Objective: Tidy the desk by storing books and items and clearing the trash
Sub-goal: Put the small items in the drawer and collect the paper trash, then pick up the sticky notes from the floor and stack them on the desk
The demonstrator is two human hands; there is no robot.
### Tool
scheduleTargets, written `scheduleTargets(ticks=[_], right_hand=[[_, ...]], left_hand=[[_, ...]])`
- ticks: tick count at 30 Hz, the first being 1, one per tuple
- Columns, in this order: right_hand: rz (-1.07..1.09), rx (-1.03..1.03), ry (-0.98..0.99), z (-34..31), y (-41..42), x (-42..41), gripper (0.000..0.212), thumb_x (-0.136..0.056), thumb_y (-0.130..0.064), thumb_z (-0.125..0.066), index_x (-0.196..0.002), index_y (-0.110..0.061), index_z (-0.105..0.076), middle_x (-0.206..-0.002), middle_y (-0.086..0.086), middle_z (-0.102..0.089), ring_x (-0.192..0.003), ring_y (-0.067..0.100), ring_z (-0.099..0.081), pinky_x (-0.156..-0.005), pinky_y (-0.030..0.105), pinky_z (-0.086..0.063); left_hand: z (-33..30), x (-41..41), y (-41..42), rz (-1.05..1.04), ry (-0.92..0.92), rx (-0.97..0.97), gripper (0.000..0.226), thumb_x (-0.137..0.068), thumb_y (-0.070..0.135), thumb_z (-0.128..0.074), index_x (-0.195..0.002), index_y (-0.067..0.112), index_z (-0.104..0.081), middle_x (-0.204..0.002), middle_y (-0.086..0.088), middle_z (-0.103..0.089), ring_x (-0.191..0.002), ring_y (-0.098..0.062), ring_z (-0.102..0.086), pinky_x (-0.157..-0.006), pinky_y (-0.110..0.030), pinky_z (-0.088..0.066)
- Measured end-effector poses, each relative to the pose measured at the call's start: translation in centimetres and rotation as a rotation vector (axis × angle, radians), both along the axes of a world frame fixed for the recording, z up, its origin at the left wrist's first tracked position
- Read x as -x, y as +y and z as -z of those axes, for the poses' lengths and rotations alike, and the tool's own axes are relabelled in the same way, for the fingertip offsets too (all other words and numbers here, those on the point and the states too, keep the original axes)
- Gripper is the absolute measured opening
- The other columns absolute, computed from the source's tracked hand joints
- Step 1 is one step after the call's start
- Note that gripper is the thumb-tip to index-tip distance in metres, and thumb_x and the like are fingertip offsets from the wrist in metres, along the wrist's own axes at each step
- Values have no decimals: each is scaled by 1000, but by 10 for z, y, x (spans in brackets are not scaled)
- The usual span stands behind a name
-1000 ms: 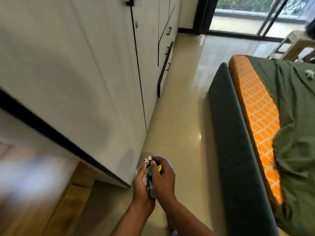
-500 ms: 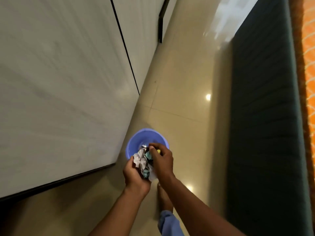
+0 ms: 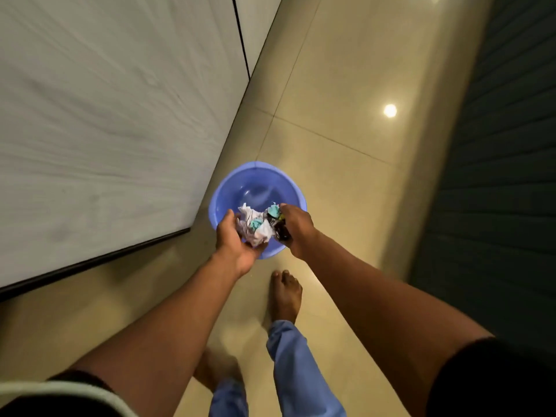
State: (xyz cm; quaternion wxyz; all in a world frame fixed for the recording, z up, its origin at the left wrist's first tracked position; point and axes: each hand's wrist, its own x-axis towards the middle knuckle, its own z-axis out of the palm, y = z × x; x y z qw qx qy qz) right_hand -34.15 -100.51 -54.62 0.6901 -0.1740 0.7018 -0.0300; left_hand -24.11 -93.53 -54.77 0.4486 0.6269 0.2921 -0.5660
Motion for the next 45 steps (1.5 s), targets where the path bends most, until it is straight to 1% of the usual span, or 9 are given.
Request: scheduleTargets(ticks=[4,7,11,13,22,28,33,38,45], right_hand=[[13,-85,-3,3,-6,-4,20,-104,-30,-52,-99,-15,-64,-85,7,-64,-72,20,-57,-66,31,-47],[-8,-119,-26,2,-11,-9,24,-104,-37,-50,-115,-18,-61,-104,8,-61,-85,24,-55,-76,35,-46],[-54,-116,-44,-1,-17,-12,13,-107,-27,-45,-105,-22,-57,-88,-1,-53,-73,18,-50,-76,34,-46],[-69,-119,-56,-4,-19,-13,15,-108,-26,-44,-102,-23,-58,-86,-1,-54,-68,16,-49,-64,29,-47],[-105,-100,-81,-66,-19,-15,33,-108,-33,-46,-133,-14,-54,-96,3,-58,-73,18,-55,-61,28,-45],[-216,-76,-150,-164,-19,-9,20,-101,-25,-53,-84,-16,-56,-84,6,-54,-68,20,-50,-66,29,-43],[-356,55,-148,-238,2,-9,23,-100,-28,-58,-102,-7,-66,-96,13,-64,-86,31,-59,-82,41,-47],[-511,89,-222,-316,55,-16,13,-98,-24,-57,-90,-15,-61,-75,4,-58,-63,18,-53,-64,29,-42],[-770,209,-325,-405,178,-35,21,-99,-33,-58,-112,-17,-65,-99,4,-66,-78,18,-62,-75,32,-48]], left_hand=[[11,-7,1,-13,24,-17,38,-102,54,-40,-103,26,-66,-119,-5,-67,-120,-32,-58,-109,-50,-41],[3,-11,-1,-37,15,-43,29,-103,51,-43,-97,30,-62,-114,-5,-60,-110,-31,-56,-109,-50,-40],[0,-16,7,-54,43,-44,60,-103,55,-44,-155,26,-36,-164,-8,-27,-143,-40,-37,-117,-57,-33],[-3,-19,9,-48,50,-40,69,-102,56,-43,-161,27,-23,-168,-8,-18,-149,-42,-29,-117,-58,-32],[-71,-23,14,38,38,12,60,-102,57,-40,-154,26,-41,-160,-10,-38,-142,-41,-41,-115,-54,-37],[-176,-25,38,199,8,81,52,-101,53,-44,-143,25,-53,-142,-6,-60,-116,-33,-59,-101,-47,-46],[-273,-24,82,287,-25,118,32,-100,49,-51,-119,27,-64,-131,-6,-67,-121,-34,-61,-102,-47,-48],[-357,-28,155,306,-111,138,43,-99,48,-53,-136,25,-58,-131,-5,-67,-119,-31,-63,-106,-47,-48],[-438,-11,304,90,-303,184,40,-103,45,-51,-135,22,-59,-130,-6,-68,-118,-32,-64,-94,-44,-54]])
